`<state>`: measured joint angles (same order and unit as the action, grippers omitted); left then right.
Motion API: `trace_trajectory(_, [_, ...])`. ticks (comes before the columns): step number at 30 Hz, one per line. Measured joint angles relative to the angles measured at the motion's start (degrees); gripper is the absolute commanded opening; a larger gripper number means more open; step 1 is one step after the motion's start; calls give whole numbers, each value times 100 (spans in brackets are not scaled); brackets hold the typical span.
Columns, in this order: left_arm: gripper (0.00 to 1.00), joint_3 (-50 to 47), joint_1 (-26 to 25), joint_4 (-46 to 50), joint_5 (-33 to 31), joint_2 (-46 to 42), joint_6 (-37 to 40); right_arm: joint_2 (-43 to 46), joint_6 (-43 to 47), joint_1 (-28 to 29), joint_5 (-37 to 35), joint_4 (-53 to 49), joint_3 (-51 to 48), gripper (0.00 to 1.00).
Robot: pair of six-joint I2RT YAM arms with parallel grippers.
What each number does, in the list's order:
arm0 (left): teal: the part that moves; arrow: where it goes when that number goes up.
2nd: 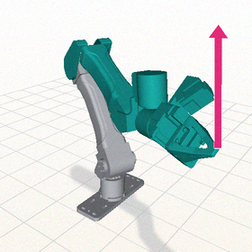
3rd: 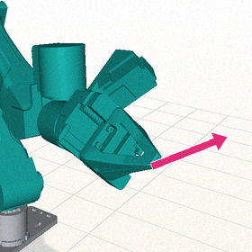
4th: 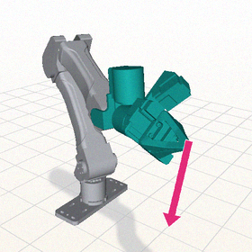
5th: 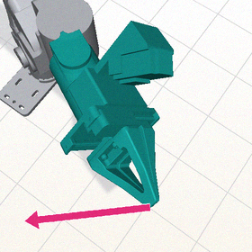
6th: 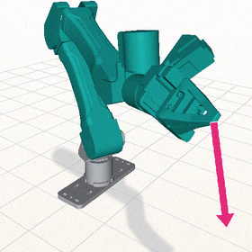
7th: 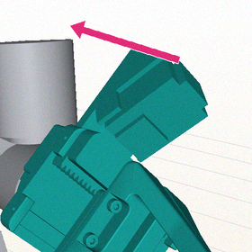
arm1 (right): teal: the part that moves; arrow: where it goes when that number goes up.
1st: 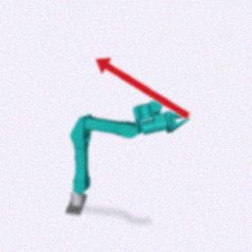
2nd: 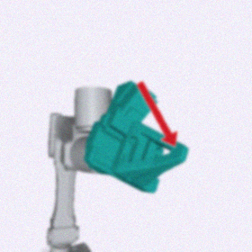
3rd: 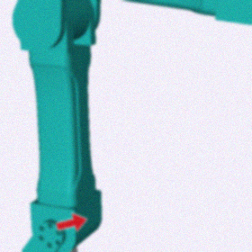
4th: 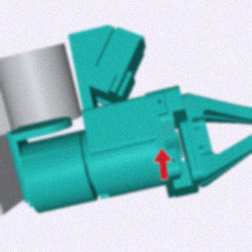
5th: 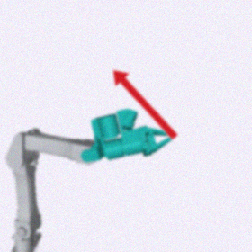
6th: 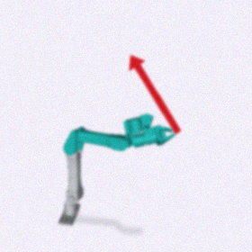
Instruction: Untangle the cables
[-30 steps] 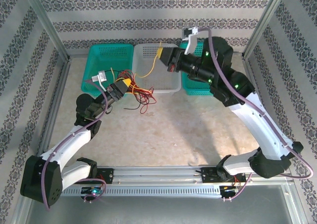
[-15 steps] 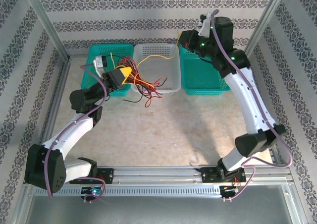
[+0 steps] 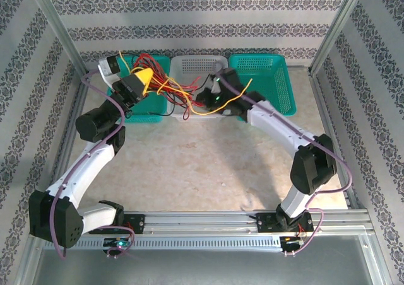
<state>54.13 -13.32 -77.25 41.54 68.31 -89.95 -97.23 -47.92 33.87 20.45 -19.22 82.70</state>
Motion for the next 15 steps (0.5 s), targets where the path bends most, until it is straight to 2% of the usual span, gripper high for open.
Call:
trace_trajectory(4, [0,74,66,50,-208,79,175,278,-17,529,-142,146,-667,0])
trace_trajectory(5, [0,44,98,129,-278,76,264,468,-13,542,-229,127,-857,11])
trace_trajectory(7, [0,-142,190,487,-481,-20,516,1036,28,483,-472,63,-1185,44])
trace_trajectory(9, [0,-431,286,927,-695,-186,774,1742,127,448,-754,57,-1377,69])
trace_trajectory(10, [0,-560,323,1193,-800,-267,901,2135,186,455,-957,57,-1410,78])
trace_trajectory(13, [0,-769,356,1823,-1043,-413,1209,3097,422,726,-1558,136,-1412,86])
trace_trajectory(15, [0,-855,361,2175,-1189,-481,1373,3521,568,1043,-1886,225,-1410,86])
